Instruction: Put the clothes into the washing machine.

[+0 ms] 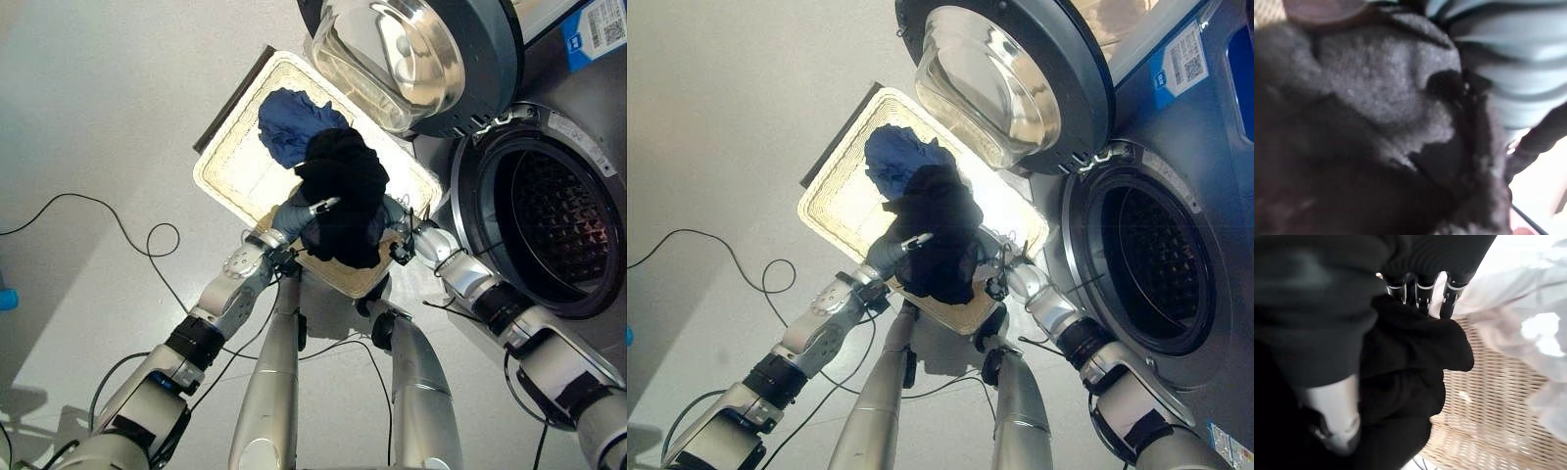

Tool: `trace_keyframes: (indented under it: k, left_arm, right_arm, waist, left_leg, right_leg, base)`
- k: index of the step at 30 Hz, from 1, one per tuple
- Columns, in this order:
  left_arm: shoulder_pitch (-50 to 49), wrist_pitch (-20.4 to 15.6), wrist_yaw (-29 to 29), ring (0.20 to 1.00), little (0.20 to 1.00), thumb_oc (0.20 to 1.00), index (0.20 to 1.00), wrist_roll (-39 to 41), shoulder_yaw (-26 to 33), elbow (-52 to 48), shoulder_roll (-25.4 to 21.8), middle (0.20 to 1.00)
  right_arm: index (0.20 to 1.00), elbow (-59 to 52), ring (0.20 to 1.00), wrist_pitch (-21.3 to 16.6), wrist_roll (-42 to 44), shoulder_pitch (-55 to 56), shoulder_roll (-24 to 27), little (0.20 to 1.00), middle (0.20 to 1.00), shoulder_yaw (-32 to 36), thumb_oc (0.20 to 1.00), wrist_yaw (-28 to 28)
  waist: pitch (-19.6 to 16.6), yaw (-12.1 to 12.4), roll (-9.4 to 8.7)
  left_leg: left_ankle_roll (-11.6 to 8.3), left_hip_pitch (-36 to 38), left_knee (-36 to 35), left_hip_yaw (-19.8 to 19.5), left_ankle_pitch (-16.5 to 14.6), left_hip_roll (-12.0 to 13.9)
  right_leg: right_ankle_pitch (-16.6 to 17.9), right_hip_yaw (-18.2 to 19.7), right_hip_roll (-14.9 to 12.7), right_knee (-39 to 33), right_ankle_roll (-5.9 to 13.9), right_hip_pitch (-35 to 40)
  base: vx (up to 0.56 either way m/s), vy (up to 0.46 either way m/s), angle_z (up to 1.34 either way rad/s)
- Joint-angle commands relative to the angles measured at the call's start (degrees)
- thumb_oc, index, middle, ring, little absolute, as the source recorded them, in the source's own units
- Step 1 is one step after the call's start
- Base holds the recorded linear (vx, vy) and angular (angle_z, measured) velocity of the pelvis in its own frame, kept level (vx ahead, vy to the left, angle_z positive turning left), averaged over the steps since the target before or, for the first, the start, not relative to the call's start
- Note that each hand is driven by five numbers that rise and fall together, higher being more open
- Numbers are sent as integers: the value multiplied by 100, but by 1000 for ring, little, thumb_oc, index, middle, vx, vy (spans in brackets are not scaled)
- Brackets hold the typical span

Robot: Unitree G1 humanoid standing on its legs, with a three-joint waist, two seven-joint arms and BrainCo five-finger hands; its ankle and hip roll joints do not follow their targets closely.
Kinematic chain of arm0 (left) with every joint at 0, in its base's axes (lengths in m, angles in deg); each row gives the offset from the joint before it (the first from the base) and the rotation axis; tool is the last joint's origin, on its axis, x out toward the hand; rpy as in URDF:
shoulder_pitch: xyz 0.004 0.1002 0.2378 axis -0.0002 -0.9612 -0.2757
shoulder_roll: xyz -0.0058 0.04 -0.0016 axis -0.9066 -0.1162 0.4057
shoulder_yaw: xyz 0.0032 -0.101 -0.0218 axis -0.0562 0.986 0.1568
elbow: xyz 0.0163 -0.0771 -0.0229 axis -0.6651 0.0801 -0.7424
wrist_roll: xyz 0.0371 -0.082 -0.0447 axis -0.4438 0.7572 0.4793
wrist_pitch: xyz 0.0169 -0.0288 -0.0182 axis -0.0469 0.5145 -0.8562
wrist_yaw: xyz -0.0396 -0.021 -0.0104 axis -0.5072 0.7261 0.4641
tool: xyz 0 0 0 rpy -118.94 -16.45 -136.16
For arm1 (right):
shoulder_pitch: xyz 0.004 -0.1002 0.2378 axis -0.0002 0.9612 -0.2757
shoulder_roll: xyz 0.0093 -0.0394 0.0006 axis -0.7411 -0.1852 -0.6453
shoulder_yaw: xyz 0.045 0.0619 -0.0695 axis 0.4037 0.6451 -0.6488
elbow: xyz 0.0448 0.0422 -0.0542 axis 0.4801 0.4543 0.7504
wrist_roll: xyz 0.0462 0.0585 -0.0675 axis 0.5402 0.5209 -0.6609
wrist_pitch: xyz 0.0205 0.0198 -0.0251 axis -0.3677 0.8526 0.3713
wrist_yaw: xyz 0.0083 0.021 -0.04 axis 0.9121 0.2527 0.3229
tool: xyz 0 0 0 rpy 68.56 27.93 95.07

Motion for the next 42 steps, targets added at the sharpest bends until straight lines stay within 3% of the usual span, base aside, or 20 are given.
trace_keyframes:
  k: [1,7,13,17,21,25,27,28,32,37,42]
  left_arm:
    - [244,60,381,200,200,200,200,105,-185,-586,474,200]
    - [375,11,139,200,200,200,200,-247,-307,-454,563,200]
    - [365,-158,-75,200,200,200,200,-635,-273,-357,513,200]
    - [294,-365,-219,200,200,200,200,-744,-158,-270,391,200]
    - [254,-525,-255,200,200,200,200,-769,-76,-166,300,200]
    - [203,-629,-253,200,200,200,200,-779,32,-83,186,200]
    - [184,-724,-221,200,200,200,200,-789,90,28,97,200]
    - [184,-724,-221,200,200,200,200,-789,90,28,97,200]
    - [255,-851,-124,200,200,200,200,-709,99,221,-15,200]
    - [327,-927,-24,200,200,200,200,-695,125,359,17,200]
    - [441,-917,18,200,200,200,200,-756,116,437,124,200]
  right_arm:
    - [1000,-203,1000,-133,31,-195,-39,1000,1000,-119,1000,52]
    - [1000,-475,1000,-376,612,-263,-280,1000,1000,78,1000,-191]
    - [1000,-786,1000,-671,1627,-28,-358,1000,1000,415,1000,181]
    - [1000,-1070,1000,-684,2991,401,-379,1000,1000,832,1000,1167]
    - [1000,-1151,1000,-571,3641,656,-313,1000,1000,1056,1000,1830]
    - [1000,-1156,1000,-325,4300,926,-185,1000,1000,1285,1000,2521]
    - [1000,-1008,1000,-80,5032,1051,-94,1000,1000,1459,1000,3220]
    - [1000,-1008,1000,-80,5032,1051,-94,1000,1000,1459,1000,3220]
    - [1000,-644,1000,245,6277,1090,-63,1000,1000,1703,1000,4412]
    - [1000,-479,1000,654,6971,1066,-206,1000,1000,1901,1000,5334]
    - [1000,-325,1000,1037,7073,931,-395,1000,1000,1921,1000,6036]
  waist:
    - [-75,-32,389]
    - [-75,-58,429]
    - [-75,-106,423]
    - [-75,-170,386]
    - [-75,-218,339]
    - [-75,-265,273]
    - [-75,-285,230]
    - [-75,-285,230]
    - [-75,-289,198]
    - [-75,-289,196]
    - [-75,-279,185]
  left_leg:
    - [239,33,421,294,-604,-456]
    - [271,1,421,311,-584,-502]
    - [273,-2,424,355,-585,-505]
    - [269,29,428,411,-596,-483]
    - [257,47,433,451,-612,-447]
    - [235,73,436,482,-623,-412]
    - [219,112,418,498,-638,-384]
    - [219,112,418,498,-638,-384]
    - [189,164,383,499,-658,-364]
    - [173,154,390,482,-683,-362]
    - [151,135,398,463,-705,-358]
  right_leg:
    - [1151,-174,150,-1167,528,158]
    - [1162,-120,192,-1180,521,117]
    - [1160,-93,214,-1193,528,114]
    - [1140,-61,235,-1176,535,131]
    - [1134,-61,232,-1157,548,136]
    - [1132,-60,243,-1146,560,158]
    - [1126,-68,251,-1153,570,191]
    - [1126,-68,251,-1153,570,191]
    - [1123,-81,258,-1178,586,244]
    - [1106,-87,249,-1162,604,239]
    - [1104,-116,232,-1184,616,238]
  base:
    - [0,0,0]
    - [3,12,0]
    - [0,7,0]
    - [2,21,0]
    - [0,0,0]
    - [0,0,0]
    - [0,0,0]
    - [0,0,0]
    - [0,0,0]
    - [0,0,0]
    - [0,0,0]
